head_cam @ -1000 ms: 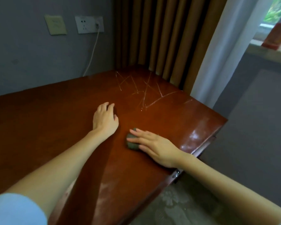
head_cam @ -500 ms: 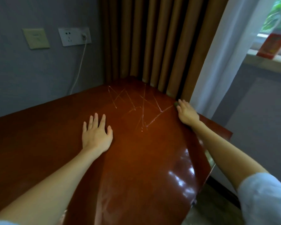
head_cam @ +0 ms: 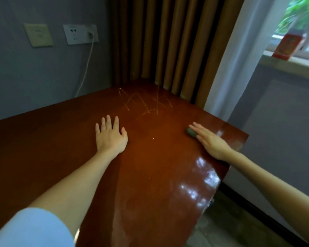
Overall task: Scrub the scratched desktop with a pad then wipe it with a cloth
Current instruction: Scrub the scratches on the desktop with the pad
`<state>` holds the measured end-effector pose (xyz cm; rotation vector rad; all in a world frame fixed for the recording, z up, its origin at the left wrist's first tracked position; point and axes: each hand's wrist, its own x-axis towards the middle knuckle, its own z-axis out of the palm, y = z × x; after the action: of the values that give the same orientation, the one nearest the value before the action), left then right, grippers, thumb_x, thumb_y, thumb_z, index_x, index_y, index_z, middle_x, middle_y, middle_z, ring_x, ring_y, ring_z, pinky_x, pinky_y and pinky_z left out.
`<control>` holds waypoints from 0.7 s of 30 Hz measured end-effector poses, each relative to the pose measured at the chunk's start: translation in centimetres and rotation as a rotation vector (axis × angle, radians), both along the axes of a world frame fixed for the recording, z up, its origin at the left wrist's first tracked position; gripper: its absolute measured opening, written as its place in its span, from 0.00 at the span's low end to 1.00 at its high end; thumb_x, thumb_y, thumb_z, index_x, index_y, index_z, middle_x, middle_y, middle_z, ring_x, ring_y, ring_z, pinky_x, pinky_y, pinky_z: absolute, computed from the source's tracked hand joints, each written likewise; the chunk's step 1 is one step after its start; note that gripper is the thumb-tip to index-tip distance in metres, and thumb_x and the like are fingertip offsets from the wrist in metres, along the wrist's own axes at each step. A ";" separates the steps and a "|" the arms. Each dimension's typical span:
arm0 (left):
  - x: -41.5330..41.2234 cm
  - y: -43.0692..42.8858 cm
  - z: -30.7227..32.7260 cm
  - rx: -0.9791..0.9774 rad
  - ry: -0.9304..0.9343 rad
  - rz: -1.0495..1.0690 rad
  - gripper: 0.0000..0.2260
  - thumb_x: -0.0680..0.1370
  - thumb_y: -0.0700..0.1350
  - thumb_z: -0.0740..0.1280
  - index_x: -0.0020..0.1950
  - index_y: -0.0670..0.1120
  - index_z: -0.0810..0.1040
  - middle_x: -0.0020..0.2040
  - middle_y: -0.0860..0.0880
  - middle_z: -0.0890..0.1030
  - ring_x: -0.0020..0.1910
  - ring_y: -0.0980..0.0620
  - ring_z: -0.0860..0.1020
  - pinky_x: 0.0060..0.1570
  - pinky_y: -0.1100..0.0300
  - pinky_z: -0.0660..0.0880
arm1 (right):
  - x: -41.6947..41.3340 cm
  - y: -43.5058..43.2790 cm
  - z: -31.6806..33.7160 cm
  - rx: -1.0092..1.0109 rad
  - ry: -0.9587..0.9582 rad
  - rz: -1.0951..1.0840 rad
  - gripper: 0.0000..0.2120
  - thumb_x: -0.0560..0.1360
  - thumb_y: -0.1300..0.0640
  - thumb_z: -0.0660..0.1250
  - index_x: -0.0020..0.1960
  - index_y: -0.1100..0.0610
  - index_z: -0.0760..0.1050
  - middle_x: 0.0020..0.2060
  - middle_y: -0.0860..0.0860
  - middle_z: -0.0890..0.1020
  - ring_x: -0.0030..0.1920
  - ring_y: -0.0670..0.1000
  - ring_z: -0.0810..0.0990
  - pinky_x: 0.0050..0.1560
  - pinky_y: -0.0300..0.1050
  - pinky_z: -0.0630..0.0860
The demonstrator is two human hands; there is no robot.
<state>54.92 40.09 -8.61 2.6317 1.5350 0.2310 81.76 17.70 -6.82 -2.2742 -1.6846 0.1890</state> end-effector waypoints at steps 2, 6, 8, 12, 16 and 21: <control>0.0 0.0 0.0 0.007 0.001 0.000 0.26 0.82 0.56 0.44 0.79 0.50 0.45 0.79 0.45 0.46 0.78 0.46 0.44 0.76 0.47 0.44 | 2.4 2.4 0.1 -0.014 0.014 -0.159 0.22 0.83 0.52 0.49 0.77 0.48 0.53 0.77 0.48 0.53 0.77 0.49 0.50 0.74 0.43 0.47; 0.0 0.1 0.0 -0.009 -0.006 -0.001 0.26 0.82 0.56 0.44 0.79 0.50 0.45 0.79 0.45 0.46 0.78 0.46 0.43 0.76 0.47 0.44 | 2.9 10.1 0.1 -0.037 0.010 -0.263 0.23 0.84 0.51 0.46 0.78 0.52 0.50 0.77 0.53 0.51 0.77 0.52 0.49 0.75 0.46 0.47; 0.0 0.1 0.1 -0.008 -0.003 -0.008 0.27 0.82 0.56 0.44 0.79 0.50 0.45 0.79 0.45 0.45 0.78 0.46 0.43 0.76 0.47 0.44 | 1.6 13.4 0.1 -0.033 0.003 -0.235 0.23 0.84 0.51 0.46 0.78 0.52 0.50 0.77 0.53 0.51 0.77 0.52 0.49 0.75 0.47 0.47; -0.1 0.0 0.2 -0.024 0.000 -0.009 0.27 0.82 0.56 0.44 0.79 0.50 0.45 0.79 0.45 0.45 0.78 0.46 0.43 0.76 0.47 0.43 | -4.2 16.6 0.1 -0.048 0.013 -0.040 0.23 0.84 0.52 0.47 0.78 0.50 0.51 0.77 0.51 0.52 0.77 0.51 0.49 0.76 0.46 0.46; -0.1 0.1 0.2 -0.023 0.001 -0.019 0.26 0.82 0.56 0.44 0.79 0.49 0.45 0.79 0.45 0.45 0.78 0.46 0.43 0.76 0.47 0.43 | -9.5 12.6 0.0 -0.004 -0.017 0.285 0.23 0.83 0.54 0.49 0.77 0.48 0.52 0.77 0.47 0.53 0.77 0.45 0.48 0.75 0.41 0.45; -0.2 0.2 -0.1 -0.005 -0.008 -0.034 0.27 0.82 0.57 0.43 0.79 0.49 0.44 0.79 0.44 0.45 0.78 0.46 0.43 0.76 0.47 0.43 | -5.6 5.3 -0.4 0.004 -0.018 0.276 0.22 0.83 0.53 0.49 0.76 0.43 0.52 0.76 0.41 0.52 0.75 0.39 0.47 0.76 0.37 0.45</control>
<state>54.73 40.32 -8.66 2.6474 1.4854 0.2349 76.20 23.03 -7.22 -2.0373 -2.0013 0.2252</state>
